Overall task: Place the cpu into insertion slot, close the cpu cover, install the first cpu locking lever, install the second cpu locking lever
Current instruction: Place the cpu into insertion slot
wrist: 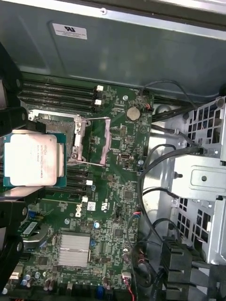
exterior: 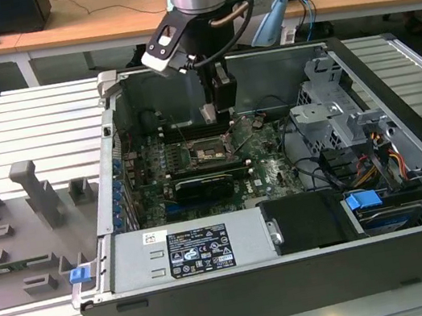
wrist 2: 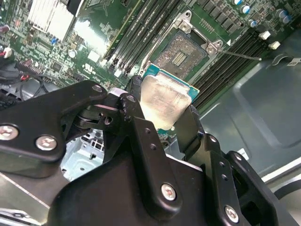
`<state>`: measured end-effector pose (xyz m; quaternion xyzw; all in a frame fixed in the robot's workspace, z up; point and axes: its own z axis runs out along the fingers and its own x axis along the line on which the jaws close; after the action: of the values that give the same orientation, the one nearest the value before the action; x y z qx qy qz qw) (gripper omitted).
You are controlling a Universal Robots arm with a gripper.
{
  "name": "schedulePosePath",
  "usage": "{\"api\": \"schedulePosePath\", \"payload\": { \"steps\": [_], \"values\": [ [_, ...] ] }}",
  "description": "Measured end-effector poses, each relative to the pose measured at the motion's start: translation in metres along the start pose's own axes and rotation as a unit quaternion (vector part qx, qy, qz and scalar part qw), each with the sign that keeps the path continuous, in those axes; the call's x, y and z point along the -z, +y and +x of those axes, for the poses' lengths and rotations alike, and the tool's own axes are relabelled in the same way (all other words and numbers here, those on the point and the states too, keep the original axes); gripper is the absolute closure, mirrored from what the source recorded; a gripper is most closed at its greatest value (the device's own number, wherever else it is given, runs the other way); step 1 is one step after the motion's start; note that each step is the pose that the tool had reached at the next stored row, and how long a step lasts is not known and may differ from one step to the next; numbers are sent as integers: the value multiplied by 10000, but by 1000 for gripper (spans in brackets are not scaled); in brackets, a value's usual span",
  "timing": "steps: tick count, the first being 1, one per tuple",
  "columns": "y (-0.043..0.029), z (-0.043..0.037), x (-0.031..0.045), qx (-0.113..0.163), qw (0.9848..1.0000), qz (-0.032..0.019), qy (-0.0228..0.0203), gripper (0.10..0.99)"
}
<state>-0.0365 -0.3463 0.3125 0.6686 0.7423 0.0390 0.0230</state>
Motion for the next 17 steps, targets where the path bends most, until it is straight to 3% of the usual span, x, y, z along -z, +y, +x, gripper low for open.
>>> {"api": "schedulePosePath", "payload": {
  "steps": [7,10,14,17],
  "values": [
    [-30,4,-117,-68,10000,3,-11,557],
    [-80,9,-156,-68,10000,5,-12,557],
    [-85,37,-222,-145,9999,52,-14,557],
    [-102,62,-277,-164,9999,53,-10,557]
  ]
}}
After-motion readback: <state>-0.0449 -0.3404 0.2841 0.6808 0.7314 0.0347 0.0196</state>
